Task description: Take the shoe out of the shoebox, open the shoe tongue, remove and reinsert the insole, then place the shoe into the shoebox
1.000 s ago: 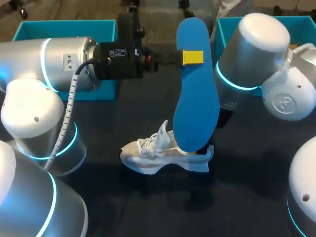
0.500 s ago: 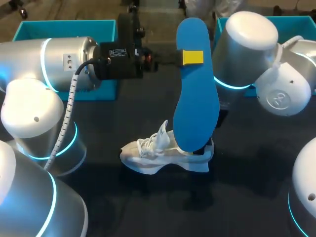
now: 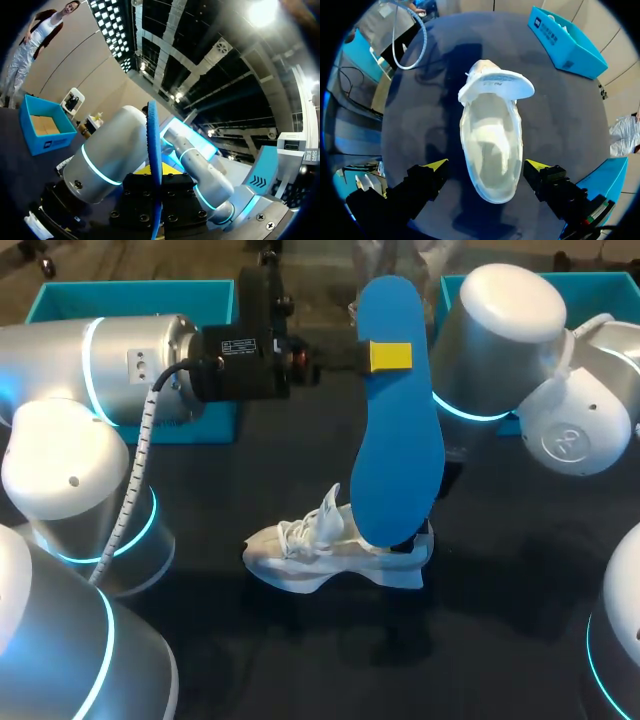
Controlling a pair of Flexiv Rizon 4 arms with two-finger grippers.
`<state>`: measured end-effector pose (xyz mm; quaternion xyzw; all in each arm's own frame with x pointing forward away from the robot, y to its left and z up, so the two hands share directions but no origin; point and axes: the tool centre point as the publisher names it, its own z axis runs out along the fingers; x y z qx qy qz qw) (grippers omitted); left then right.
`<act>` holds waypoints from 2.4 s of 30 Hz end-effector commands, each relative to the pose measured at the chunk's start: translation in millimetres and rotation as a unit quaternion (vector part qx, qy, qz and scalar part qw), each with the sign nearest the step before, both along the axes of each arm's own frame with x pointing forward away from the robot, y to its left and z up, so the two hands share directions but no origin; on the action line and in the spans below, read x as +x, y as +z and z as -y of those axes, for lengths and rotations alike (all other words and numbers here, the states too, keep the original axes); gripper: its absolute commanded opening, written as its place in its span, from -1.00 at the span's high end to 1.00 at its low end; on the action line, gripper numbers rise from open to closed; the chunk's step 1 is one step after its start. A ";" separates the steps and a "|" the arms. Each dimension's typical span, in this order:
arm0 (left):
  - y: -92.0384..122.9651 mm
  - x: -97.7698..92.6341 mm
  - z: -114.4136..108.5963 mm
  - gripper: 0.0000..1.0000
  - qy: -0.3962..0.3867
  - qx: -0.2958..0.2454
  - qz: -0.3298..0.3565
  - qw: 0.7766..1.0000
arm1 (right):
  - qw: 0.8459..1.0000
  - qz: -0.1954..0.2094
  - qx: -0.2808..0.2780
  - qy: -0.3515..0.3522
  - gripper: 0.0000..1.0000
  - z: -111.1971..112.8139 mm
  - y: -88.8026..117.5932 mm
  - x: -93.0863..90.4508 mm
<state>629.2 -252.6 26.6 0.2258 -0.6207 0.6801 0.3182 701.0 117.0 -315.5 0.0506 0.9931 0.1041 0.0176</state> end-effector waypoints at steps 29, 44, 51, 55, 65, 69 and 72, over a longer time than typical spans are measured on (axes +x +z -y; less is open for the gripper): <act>-1.6 -1.1 0.8 1.00 0.001 -0.003 0.000 1.000 | 0.999 -0.001 -0.013 0.036 -1.00 -22.9 -43.1 47.8; -1.6 -1.1 0.8 1.00 0.001 -0.003 0.000 1.000 | 0.999 -0.011 -0.023 0.040 -0.62 -24.8 -63.4 52.2; -1.6 -1.1 0.8 1.00 0.001 -0.003 0.000 1.000 | 0.997 -0.037 -0.035 0.059 0.50 -31.6 -67.8 49.9; -1.6 -1.1 0.8 1.00 0.001 -0.003 0.000 1.000 | 0.997 -0.044 -0.031 0.059 1.00 -35.1 -73.7 49.3; -1.6 -1.1 0.8 1.00 0.001 -0.003 0.000 1.000 | 0.997 -0.070 -0.022 0.033 1.00 -31.9 -65.6 47.3; -1.6 -1.1 0.8 1.00 0.001 -0.003 0.000 1.000 | 0.996 -0.090 0.003 0.004 1.00 -26.8 -59.0 45.1; -1.6 -1.1 0.8 1.00 0.001 -0.003 0.000 1.000 | 0.992 -0.119 0.010 -0.026 1.00 -22.5 -53.8 44.3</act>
